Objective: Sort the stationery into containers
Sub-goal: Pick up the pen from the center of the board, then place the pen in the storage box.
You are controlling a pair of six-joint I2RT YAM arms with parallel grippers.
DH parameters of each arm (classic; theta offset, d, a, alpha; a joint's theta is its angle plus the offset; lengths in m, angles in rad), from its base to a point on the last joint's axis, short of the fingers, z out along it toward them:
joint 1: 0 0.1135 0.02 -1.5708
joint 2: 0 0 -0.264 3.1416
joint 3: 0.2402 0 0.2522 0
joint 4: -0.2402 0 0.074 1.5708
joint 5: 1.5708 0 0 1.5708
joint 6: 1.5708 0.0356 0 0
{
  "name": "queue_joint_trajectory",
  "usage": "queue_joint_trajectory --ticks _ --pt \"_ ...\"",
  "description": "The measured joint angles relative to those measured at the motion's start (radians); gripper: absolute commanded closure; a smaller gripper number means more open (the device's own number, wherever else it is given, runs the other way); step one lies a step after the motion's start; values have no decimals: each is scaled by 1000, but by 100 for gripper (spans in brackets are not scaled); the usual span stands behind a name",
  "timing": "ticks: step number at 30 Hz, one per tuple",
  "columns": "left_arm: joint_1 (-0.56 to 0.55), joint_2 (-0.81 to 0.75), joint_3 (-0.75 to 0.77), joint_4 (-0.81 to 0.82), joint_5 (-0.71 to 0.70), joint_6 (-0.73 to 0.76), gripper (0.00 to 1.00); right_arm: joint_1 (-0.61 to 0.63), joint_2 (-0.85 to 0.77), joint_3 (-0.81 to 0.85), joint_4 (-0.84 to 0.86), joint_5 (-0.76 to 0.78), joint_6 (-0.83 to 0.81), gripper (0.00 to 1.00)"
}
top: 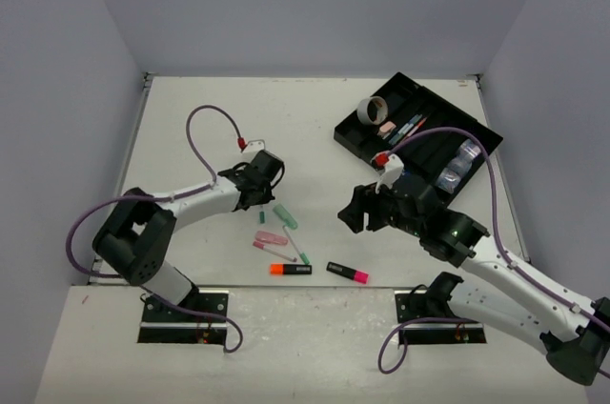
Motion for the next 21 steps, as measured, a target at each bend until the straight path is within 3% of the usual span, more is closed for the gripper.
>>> queue_joint_trajectory --ticks 5,10,21 --pt "-29 -266 -14 15 56 -26 100 0 53 -73 170 -157 22 32" --pt "-114 -500 -77 185 184 -63 100 0 135 -98 377 -306 73 34" --pt "-158 -659 -284 556 451 -175 100 1 227 -98 671 -393 192 46"
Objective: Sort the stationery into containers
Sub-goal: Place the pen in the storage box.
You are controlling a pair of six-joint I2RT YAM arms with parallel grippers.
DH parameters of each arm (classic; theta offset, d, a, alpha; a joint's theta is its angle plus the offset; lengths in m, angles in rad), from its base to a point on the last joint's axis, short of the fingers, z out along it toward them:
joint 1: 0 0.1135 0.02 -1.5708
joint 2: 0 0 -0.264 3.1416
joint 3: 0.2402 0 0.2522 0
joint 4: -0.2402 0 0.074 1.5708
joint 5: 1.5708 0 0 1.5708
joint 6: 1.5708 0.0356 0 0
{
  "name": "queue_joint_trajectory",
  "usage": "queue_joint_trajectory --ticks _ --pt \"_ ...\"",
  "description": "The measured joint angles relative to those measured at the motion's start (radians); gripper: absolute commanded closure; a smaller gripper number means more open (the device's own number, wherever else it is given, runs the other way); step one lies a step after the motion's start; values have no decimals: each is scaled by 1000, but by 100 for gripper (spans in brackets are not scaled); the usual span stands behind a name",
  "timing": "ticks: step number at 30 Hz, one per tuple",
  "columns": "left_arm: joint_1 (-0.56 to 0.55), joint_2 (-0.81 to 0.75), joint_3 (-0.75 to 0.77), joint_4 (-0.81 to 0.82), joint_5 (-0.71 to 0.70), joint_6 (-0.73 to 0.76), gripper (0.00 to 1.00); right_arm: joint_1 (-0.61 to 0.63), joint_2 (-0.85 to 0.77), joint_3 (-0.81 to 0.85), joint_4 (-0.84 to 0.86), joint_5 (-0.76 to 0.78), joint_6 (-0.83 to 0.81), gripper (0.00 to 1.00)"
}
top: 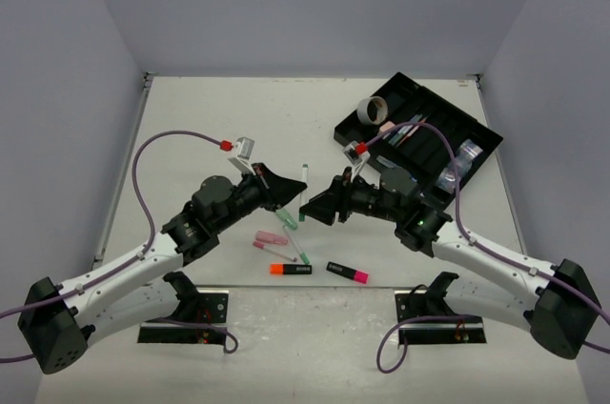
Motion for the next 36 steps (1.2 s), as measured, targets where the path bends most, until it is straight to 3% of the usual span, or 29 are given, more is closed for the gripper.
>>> queue_joint_trajectory --ticks 2,5,6,7,8,9,10,12,13,14,19,23,27,36 --pt "0 -6 -11 47 24 -14 100 0 6 4 19 -7 11 51" --pt "0 -18 -33 109 49 -31 100 0 27 14 31 -15 21 71" --pt "0 -22 -41 125 54 -33 100 0 32 15 37 -19 31 88" --pt "0 -26 -44 128 56 -33 99 0 35 15 44 -27 37 98" --pt "1 -28 -47 133 59 -34 92 0 36 16 52 -33 41 100" --pt "1 -30 -49 139 61 -31 69 1 38 18 51 -34 47 100" --pt "1 -33 -49 142 58 -26 63 -1 40 20 54 -37 51 100" --pt "1 -36 -49 141 57 -19 17 0 42 25 52 -34 49 100" --pt "0 -37 -43 125 51 -11 4 1 42 30 42 -24 46 100" --pt "-2 -37 -32 96 41 -3 0 2 42 38 27 -6 43 100" --pt "-8 -21 135 -198 -103 58 0 -44 68 116 -146 138 27 100" --pt "-8 0 304 -472 -297 95 0 -210 125 167 -316 285 4 100" --pt "-8 16 413 -691 -401 154 0 -362 178 202 -494 436 -17 100" --pt "-8 -79 462 -1014 -566 255 0 -701 491 497 -647 566 -37 100"
